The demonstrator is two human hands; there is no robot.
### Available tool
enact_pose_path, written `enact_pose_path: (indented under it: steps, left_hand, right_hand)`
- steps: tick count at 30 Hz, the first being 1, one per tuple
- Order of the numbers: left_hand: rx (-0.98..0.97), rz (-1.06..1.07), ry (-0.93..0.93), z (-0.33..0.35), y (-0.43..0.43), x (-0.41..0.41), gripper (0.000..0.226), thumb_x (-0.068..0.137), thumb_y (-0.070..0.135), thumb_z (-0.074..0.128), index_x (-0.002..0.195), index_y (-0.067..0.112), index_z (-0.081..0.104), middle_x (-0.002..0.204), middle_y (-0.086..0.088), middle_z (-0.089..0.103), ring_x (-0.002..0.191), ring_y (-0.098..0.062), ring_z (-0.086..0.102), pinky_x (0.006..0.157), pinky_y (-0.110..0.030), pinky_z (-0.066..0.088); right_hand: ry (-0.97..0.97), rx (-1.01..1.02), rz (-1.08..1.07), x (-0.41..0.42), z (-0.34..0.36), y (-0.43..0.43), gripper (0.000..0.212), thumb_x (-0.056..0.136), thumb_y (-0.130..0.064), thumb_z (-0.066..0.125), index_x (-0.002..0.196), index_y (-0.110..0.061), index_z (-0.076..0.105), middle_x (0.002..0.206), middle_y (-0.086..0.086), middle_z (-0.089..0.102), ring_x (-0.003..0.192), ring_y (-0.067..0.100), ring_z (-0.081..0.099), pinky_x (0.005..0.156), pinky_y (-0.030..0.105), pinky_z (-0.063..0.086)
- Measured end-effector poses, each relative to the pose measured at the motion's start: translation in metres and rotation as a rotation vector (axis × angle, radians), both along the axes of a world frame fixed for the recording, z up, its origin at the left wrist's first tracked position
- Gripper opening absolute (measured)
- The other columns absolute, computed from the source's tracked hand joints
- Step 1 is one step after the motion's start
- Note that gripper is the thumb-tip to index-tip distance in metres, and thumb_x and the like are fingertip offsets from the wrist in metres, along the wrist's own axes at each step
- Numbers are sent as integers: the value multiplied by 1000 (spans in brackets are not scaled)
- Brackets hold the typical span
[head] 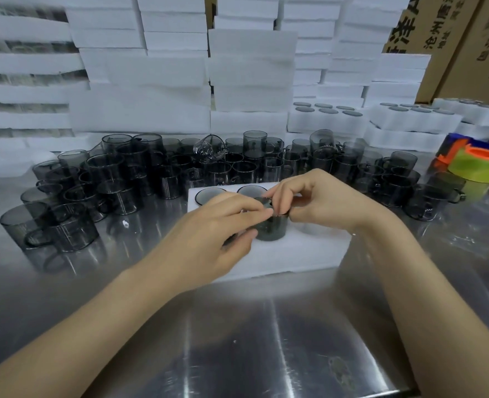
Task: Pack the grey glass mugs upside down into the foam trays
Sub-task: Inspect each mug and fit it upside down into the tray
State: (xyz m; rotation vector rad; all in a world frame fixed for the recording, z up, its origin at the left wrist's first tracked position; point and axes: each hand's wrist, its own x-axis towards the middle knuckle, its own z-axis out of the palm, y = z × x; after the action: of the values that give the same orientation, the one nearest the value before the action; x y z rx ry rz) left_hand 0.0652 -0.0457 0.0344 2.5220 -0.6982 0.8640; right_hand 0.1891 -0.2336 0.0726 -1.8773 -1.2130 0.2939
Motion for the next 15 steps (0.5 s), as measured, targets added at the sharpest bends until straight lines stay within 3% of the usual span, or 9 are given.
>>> enact_pose_path:
  steps: [4, 8, 11, 13, 15]
  left_hand:
    - [-15, 18, 7, 4, -3, -1, 34, 91, 20, 50, 118, 13, 69, 112, 6, 66, 101, -18, 60, 79, -41, 52]
    - [31, 60, 32, 6, -8, -6, 30, 86, 25, 51, 100, 16, 77, 97, 10, 71, 86, -17, 63, 70, -35, 53]
    - [71, 106, 94, 8, -9, -5, 29, 87, 34, 52, 86, 22, 77, 87, 18, 71, 76, -1, 56, 64, -26, 47]
    - [80, 128, 95, 10, -9, -3, 25, 87, 36, 55, 81, 25, 77, 84, 20, 71, 75, 9, 42, 61, -20, 39]
    - [87, 124, 86, 10, -8, -1, 24, 87, 38, 56, 81, 27, 76, 84, 20, 71, 77, 11, 40, 61, -19, 37]
  right_hand:
    - [163, 41, 0, 3, 0, -2, 8, 85, -4, 67, 90, -3, 73, 102, 14, 72, 104, 15, 66, 92, 23, 50]
    - [196, -23, 56, 3, -5, 2, 20, 79, 1, 71, 95, -10, 71, 87, 7, 73, 114, 29, 62, 95, 24, 49]
    - [196, -102, 83, 4, -9, 10, 22, 80, 4, 71, 93, -14, 70, 78, 0, 72, 116, 31, 60, 101, 26, 47]
    - [185, -137, 83, 6, -9, 13, 23, 81, 4, 70, 97, -12, 70, 76, -3, 72, 106, 26, 66, 101, 31, 48]
    - [202, -124, 87, 7, -8, 12, 25, 81, 7, 68, 102, -7, 68, 84, 4, 73, 92, 16, 68, 94, 28, 52]
